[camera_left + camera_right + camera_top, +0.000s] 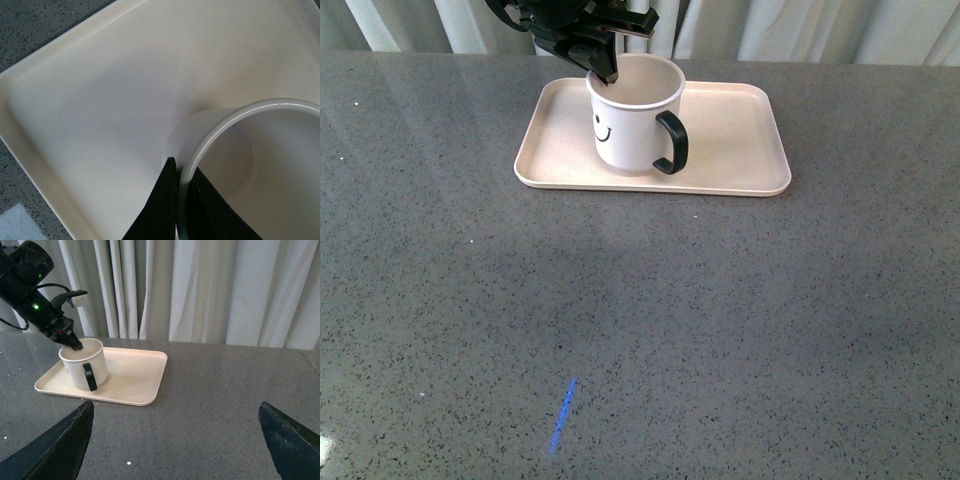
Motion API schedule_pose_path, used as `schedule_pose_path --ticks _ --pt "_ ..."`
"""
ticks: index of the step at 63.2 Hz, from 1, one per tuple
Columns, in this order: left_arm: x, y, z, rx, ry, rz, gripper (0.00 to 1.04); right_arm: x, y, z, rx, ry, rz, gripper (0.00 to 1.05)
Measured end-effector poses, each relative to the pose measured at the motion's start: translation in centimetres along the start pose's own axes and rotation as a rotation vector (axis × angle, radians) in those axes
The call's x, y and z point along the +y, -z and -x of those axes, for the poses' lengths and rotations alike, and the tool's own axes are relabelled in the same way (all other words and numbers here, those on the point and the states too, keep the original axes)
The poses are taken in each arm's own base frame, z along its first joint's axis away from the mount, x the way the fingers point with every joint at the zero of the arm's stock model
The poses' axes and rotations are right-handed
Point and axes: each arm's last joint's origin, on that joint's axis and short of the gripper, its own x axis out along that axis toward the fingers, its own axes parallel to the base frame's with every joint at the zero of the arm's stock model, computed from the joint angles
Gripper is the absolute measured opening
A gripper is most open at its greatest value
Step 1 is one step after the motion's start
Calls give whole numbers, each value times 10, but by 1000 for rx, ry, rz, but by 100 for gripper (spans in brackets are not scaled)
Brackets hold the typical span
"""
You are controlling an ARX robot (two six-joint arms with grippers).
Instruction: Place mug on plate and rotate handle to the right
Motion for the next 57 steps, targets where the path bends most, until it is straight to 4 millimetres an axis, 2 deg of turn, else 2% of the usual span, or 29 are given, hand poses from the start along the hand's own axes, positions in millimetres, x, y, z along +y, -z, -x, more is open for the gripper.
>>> schedule_pose_path --ticks 26,42,44,57 --pt "1 4 -15 24 13 5 2 0 0 0 0 0 0 96" --pt "1 3 -15 20 15 4 2 0 0 0 0 0 0 96" --pt "1 3 -15 20 16 4 5 0 0 0 0 0 0 96" --pt "1 1 -15 1 32 -1 35 0 0 0 0 0 0 96"
